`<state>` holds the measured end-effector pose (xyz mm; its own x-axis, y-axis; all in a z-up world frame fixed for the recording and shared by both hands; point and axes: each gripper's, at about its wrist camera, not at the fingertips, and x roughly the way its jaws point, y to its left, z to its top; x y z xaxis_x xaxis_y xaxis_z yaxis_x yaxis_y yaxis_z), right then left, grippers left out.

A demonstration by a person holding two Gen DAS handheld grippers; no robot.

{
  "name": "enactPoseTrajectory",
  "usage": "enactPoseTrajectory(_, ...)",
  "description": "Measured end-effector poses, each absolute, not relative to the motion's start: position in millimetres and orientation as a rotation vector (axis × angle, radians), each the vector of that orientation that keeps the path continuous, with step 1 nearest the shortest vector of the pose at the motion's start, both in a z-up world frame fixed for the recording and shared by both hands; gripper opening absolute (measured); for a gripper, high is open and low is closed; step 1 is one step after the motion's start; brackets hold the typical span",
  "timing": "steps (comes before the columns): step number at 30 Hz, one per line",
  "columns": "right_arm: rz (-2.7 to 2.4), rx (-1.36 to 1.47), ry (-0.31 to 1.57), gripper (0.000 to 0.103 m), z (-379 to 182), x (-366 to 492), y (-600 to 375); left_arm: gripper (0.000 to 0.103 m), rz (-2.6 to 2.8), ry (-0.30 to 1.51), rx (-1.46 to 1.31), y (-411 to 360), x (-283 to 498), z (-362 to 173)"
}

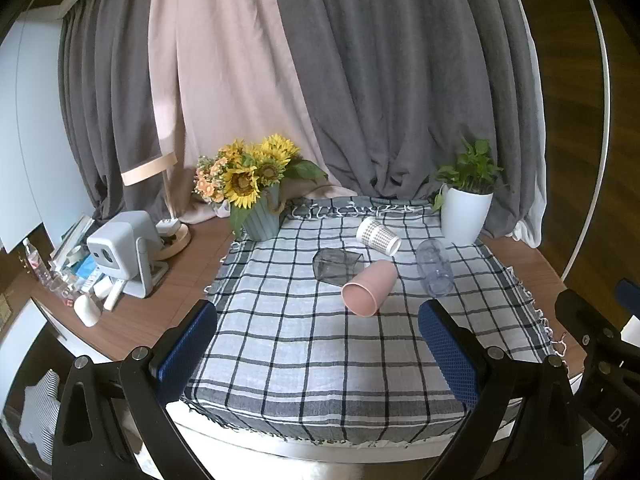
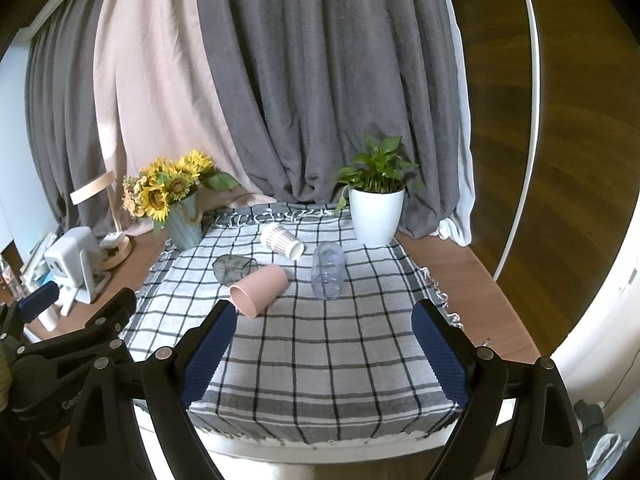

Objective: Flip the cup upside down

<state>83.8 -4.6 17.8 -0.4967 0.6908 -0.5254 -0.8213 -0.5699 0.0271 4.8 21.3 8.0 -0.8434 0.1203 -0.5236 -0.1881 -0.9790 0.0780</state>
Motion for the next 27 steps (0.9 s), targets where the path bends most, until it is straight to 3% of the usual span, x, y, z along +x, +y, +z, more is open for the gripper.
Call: enactPoseTrajectory(27, 2.101, -0.583, 0.344, 0.089, 17.4, 82.0, -2.5, 0.103, 2.802, 0.196, -0.794, 25.1, -3.5, 7.2)
